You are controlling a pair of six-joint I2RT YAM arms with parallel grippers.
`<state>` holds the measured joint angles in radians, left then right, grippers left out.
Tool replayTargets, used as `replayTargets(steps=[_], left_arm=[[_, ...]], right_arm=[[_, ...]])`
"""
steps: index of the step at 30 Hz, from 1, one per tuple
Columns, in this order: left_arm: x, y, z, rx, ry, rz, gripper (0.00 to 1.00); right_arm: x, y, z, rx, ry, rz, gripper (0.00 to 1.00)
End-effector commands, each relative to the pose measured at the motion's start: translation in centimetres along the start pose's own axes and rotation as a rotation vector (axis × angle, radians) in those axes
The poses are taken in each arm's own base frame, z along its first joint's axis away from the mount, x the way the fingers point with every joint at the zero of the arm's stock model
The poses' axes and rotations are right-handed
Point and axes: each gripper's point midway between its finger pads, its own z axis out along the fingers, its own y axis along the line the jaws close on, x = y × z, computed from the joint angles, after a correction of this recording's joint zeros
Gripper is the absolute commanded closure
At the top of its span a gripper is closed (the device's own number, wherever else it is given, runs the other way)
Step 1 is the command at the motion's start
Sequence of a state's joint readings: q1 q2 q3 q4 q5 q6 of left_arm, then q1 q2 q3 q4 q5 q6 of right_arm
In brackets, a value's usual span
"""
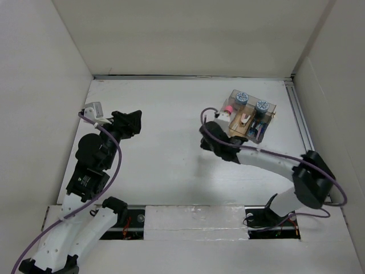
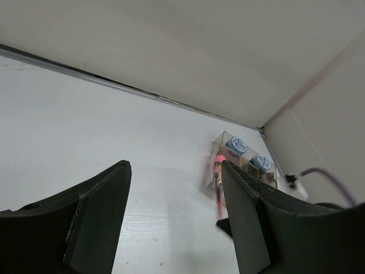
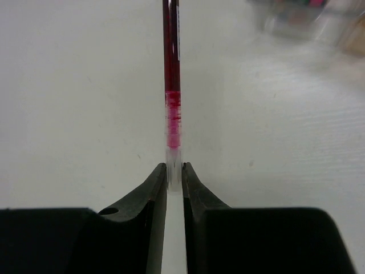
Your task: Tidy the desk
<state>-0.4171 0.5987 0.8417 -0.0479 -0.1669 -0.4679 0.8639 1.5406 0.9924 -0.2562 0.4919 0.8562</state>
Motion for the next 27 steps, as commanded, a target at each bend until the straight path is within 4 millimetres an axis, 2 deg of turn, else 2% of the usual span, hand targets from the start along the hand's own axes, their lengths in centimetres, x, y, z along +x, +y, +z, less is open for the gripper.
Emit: replayTargets(steps=[1, 2, 4, 5, 6, 10, 11, 12, 13, 15, 19, 20, 25, 27], left_arm=[[0.2, -0.8, 0.6, 0.044, 0.01, 0.009, 0.39], [0.5, -0.9, 0.6, 0.052, 0.02, 0.009, 0.39], [0.8, -0.9, 0.9, 0.053, 0.033, 0.014, 0.39], [0.9, -1.1, 0.9, 0.063, 0.038, 0.016, 0.39], [0.9, -1.1, 1.0, 0.062, 0.042, 0.016, 0.39], [1.0, -1.1, 1.0, 0.064, 0.046, 0.017, 0.39], [1.1, -1.1, 1.1, 0.063, 0.049, 0.017, 0.39], [1.0, -1.2, 1.1, 0.065, 0.047, 0.018, 0.39], [1.0, -1.1, 1.1, 0.063, 0.044, 0.018, 0.39], [0.9, -0.9, 0.9, 0.057, 0.037, 0.018, 0.39], [1.1, -0.9, 1.2, 0.052, 0.044, 0.021, 0.39], [1.1, -1.0, 1.1, 0.054, 0.044, 0.022, 0.39], [1.2, -0.9, 1.4, 0.048, 0.047, 0.022, 0.38], [1.3, -0.9, 1.3, 0.05, 0.054, 0.024, 0.38]], right_arm=[[-7.8, -1.8, -2.5, -0.062, -0.223, 0.243, 1.0], [-9.4, -3.7, -2.3, -0.037, -0.262, 0.298, 1.0], [-10.2, -6.7, -2.3, 0.005, -0.281, 0.367, 1.0], [-11.2, -7.9, -2.9, 0.009, -0.308, 0.405, 1.0], [-12.4, -10.4, -2.6, 0.05, -0.338, 0.455, 1.0], [-13.6, -15.4, -1.6, 0.084, -0.343, 0.558, 1.0], [-14.0, -16.0, -1.3, 0.08, -0.344, 0.575, 1.0], [-13.3, -16.3, -0.5, 0.068, -0.295, 0.587, 1.0], [-14.2, -17.4, -0.3, 0.07, -0.315, 0.614, 1.0], [-14.1, -17.9, 0.4, 0.055, -0.289, 0.631, 1.0], [-14.4, -20.0, 0.8, 0.081, -0.297, 0.659, 0.99], [-14.2, -20.0, 0.9, 0.075, -0.292, 0.659, 0.99], [-12.9, -22.2, 1.2, 0.122, -0.268, 0.68, 0.87], [-12.8, -22.3, 1.2, 0.102, -0.27, 0.684, 0.82]])
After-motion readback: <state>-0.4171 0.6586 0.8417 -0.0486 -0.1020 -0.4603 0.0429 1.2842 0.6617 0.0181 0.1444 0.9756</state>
